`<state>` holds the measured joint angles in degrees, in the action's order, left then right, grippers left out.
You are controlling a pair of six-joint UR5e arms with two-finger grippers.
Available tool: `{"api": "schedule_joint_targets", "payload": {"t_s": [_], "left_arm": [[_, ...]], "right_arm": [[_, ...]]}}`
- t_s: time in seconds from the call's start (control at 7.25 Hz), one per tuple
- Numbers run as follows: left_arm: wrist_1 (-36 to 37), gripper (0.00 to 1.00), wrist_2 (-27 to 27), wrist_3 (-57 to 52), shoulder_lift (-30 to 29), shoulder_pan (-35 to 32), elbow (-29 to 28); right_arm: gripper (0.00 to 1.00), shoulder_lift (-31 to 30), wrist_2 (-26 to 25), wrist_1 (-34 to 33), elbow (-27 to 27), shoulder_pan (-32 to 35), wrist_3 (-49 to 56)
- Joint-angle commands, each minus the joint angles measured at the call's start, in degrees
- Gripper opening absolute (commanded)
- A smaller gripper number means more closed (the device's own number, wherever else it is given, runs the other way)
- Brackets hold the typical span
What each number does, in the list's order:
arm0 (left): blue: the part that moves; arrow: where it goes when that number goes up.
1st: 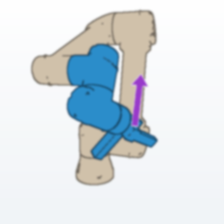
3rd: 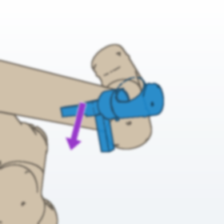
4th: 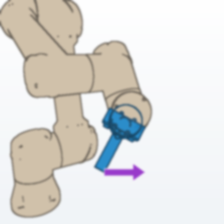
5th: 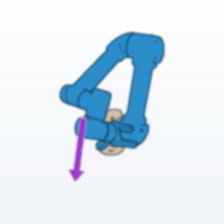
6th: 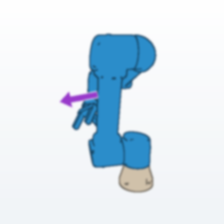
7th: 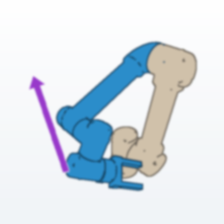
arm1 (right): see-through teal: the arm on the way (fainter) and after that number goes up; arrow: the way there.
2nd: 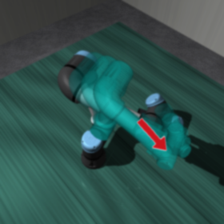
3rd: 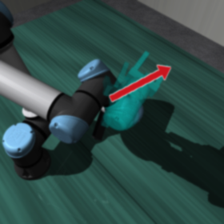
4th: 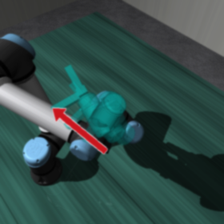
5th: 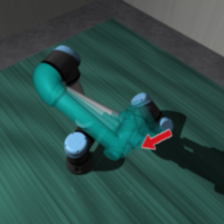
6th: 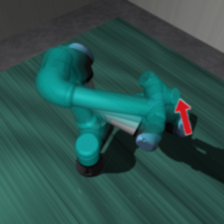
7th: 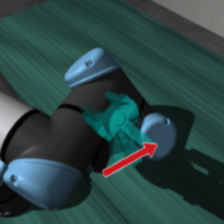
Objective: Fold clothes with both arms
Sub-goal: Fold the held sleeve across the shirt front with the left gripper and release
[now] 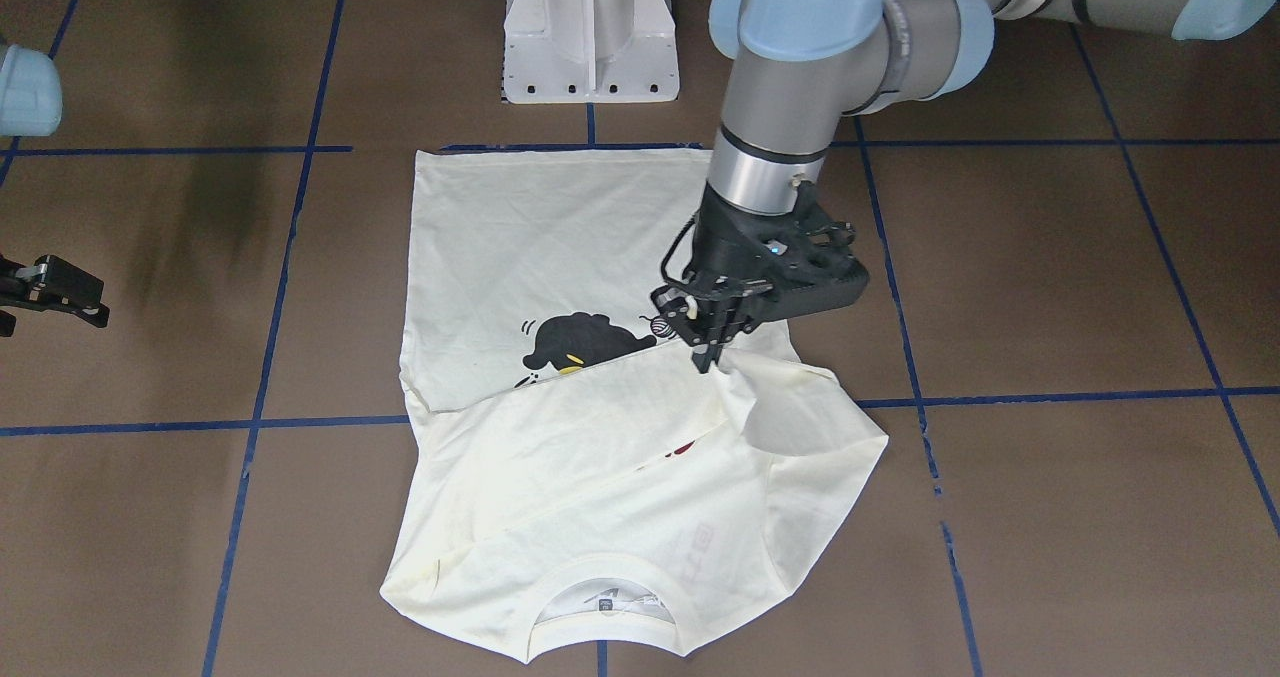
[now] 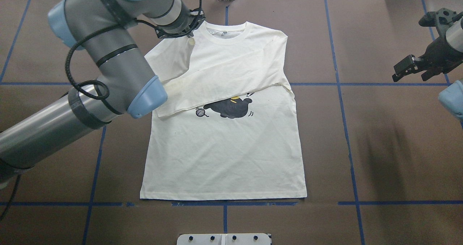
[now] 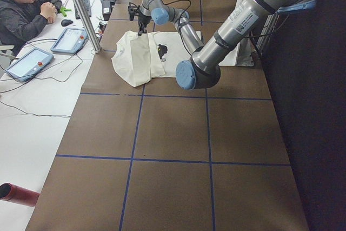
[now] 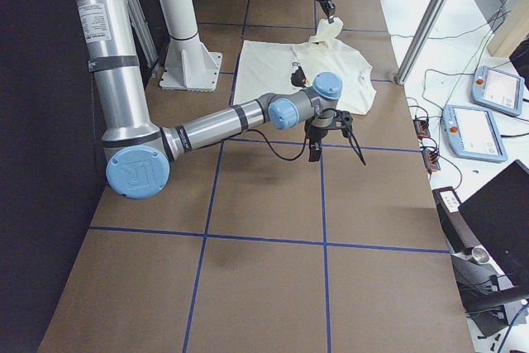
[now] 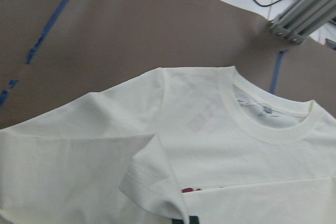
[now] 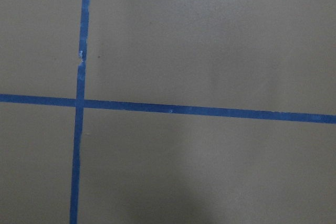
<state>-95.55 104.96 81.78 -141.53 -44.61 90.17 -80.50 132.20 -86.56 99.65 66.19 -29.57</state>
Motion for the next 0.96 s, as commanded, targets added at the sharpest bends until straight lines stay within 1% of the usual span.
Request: {"api": "schedule_joint_targets", "payload": {"t_s": [0.0,0.14,0.28,0.41,0.55,0.69,0.83], "left_arm": [[-0.42,0.0,2.44,2.92,-5.77,4.76,-1.58],[-2.08,0.0,-2.17,4.77,-6.3,10.28,-2.19],[-2.45,0.0,-5.78,6.27,-7.7,14.86,-4.81],[-5.58,0.0,-6.6,7.15,-8.67,15.78,-9.18],[-8.57,0.0,-8.52,7.34,-9.03,17.18,-12.97],[-10.26,0.0,-10.46,7.77,-9.73,18.84,-15.7],[-11.23,0.0,-11.0,11.43,-12.95,20.86,-21.3]], "right_arm": [[1.0,-0.1,0.25,0.07,-0.16,0.08,-0.31],[1.0,-0.1,0.16,-0.01,-0.33,0.08,-0.49],[1.0,-0.1,0.16,0.07,-0.42,0.08,-0.58],[1.0,-0.1,0.08,0.07,-0.51,0.08,-0.67],[1.0,-0.1,0.07,-0.01,-0.6,0.08,-0.67],[1.0,-0.1,0.07,-0.01,-0.69,0.08,-0.67],[1.0,-0.01,0.16,0.07,-0.95,0.08,-0.75]]}}
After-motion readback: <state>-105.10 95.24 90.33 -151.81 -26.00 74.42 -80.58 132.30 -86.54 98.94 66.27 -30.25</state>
